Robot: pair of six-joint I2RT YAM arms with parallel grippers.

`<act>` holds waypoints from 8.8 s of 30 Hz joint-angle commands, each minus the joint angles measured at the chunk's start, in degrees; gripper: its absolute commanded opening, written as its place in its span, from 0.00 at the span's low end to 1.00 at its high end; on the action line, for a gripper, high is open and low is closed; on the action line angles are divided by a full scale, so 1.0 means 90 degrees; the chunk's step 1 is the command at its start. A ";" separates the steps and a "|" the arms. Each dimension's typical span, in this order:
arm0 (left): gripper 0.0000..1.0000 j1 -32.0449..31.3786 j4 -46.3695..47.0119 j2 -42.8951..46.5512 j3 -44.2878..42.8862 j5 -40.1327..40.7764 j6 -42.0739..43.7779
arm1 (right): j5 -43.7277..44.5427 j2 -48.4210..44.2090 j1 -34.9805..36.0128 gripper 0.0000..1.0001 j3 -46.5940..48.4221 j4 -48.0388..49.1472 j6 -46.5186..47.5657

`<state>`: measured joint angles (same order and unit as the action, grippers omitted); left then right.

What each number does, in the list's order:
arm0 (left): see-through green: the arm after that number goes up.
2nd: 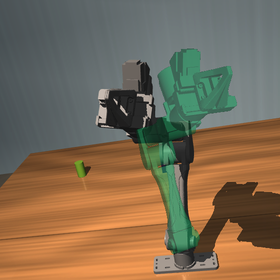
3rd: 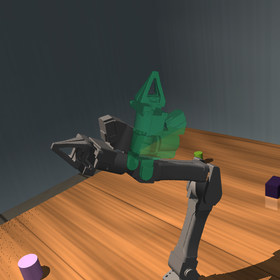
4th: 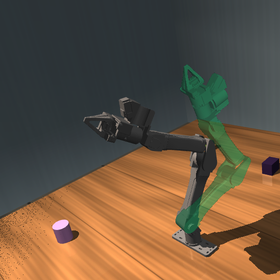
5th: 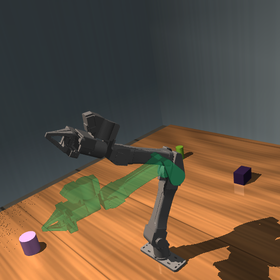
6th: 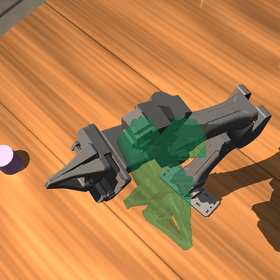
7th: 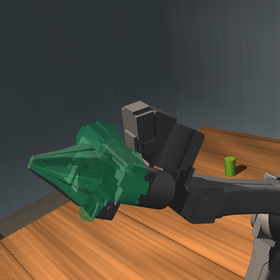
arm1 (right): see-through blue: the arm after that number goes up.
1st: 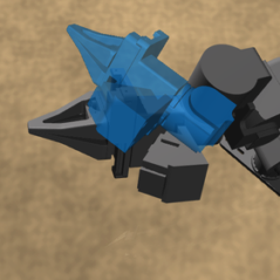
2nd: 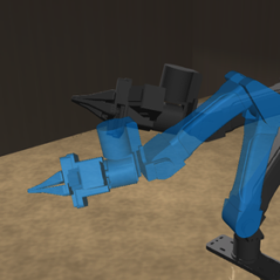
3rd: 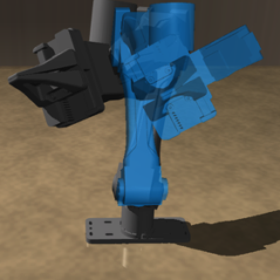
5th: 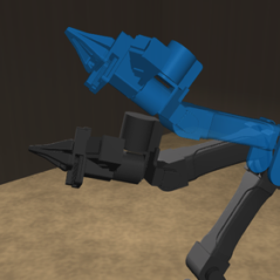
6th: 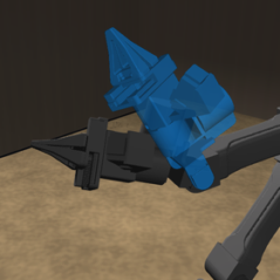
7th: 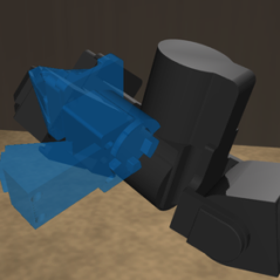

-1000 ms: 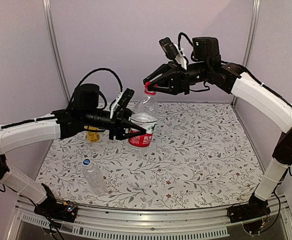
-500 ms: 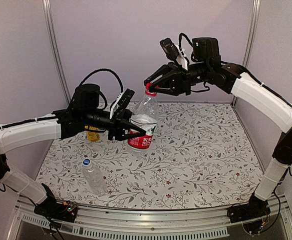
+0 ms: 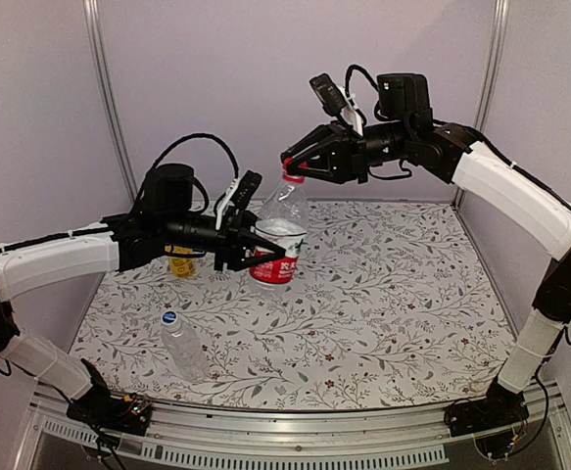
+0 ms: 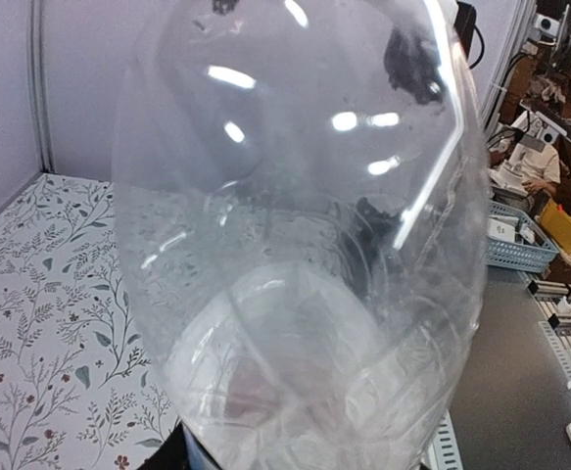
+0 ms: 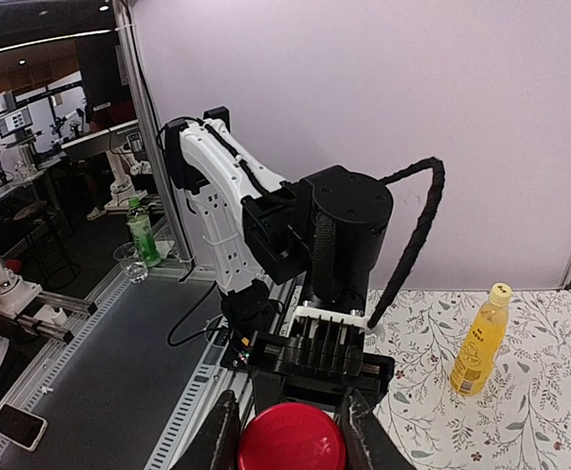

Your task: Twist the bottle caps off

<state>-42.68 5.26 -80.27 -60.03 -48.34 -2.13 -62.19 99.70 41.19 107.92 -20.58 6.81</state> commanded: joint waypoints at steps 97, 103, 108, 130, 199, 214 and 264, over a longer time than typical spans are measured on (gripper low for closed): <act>0.37 -0.0632 0.0024 0.0171 0.0078 0.5832 0.0576 | 0.4960 0.0494 0.0570 0.73 0.0802 0.0030 -0.2443; 0.37 -0.0632 -0.0007 0.0152 0.0061 0.5961 0.0624 | 0.4850 0.0538 0.0598 0.66 0.0802 -0.0013 -0.2417; 0.37 -0.0641 -0.0051 0.0128 0.0030 0.6003 0.0637 | 0.4799 0.0562 0.0637 0.64 0.0801 -0.0080 -0.2379; 0.37 -0.0639 -0.0096 0.0110 0.0020 0.6059 0.0689 | 0.4752 0.0603 0.0687 0.48 0.0795 -0.0136 -0.2299; 0.42 0.0275 0.0791 0.0822 0.0528 0.2365 0.0435 | 0.4887 -0.1985 -0.1146 0.19 -0.4467 0.1224 -0.1267; 0.43 0.0330 0.0782 0.0711 0.0547 0.3038 0.0413 | 0.6328 -0.1614 -0.0437 0.24 -0.7170 0.3110 -0.1950; 0.45 -0.0037 0.0424 0.0328 0.0498 0.2874 0.1166 | 0.6153 -0.1833 0.0766 0.99 -0.2964 0.0464 -0.0846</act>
<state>-40.97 10.39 -76.42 -55.55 -23.00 4.51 -2.44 83.22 47.94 71.35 -9.80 -4.12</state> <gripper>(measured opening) 0.443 0.980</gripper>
